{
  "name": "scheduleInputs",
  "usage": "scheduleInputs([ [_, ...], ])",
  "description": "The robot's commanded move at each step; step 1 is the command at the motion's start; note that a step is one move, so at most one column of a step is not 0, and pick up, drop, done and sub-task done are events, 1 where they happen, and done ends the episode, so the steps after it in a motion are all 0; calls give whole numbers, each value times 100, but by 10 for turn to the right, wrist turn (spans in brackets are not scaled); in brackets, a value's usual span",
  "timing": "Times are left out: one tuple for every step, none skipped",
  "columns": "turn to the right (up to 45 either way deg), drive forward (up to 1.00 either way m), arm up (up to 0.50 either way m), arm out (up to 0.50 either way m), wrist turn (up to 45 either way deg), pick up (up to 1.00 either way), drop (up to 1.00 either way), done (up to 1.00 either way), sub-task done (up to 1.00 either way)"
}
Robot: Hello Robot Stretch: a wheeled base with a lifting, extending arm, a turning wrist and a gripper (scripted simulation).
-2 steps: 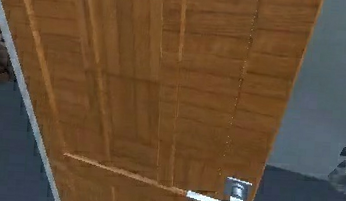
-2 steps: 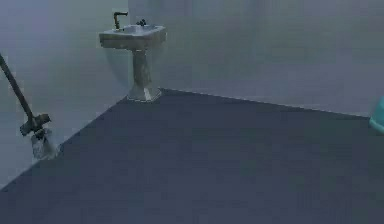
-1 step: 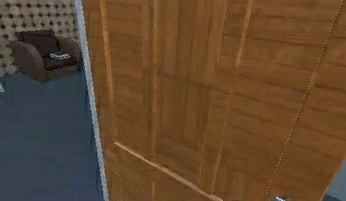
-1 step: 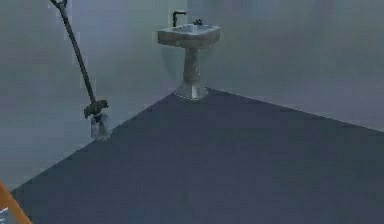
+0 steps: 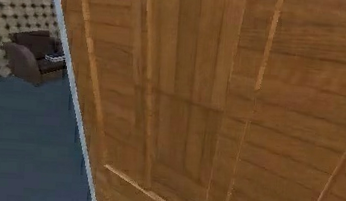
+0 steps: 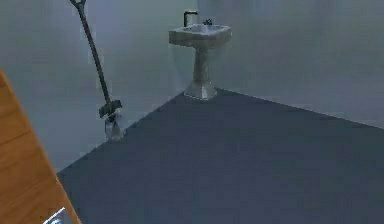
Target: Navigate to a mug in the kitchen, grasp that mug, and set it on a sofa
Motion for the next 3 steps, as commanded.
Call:
scheduleInputs([
  [-450, 0, 0, 0, 0, 0, 0, 0, 0],
  [-240, 0, 0, 0, 0, 0, 0, 0, 0],
  [0, 55, 0, 0, 0, 0, 0, 0, 0],
])
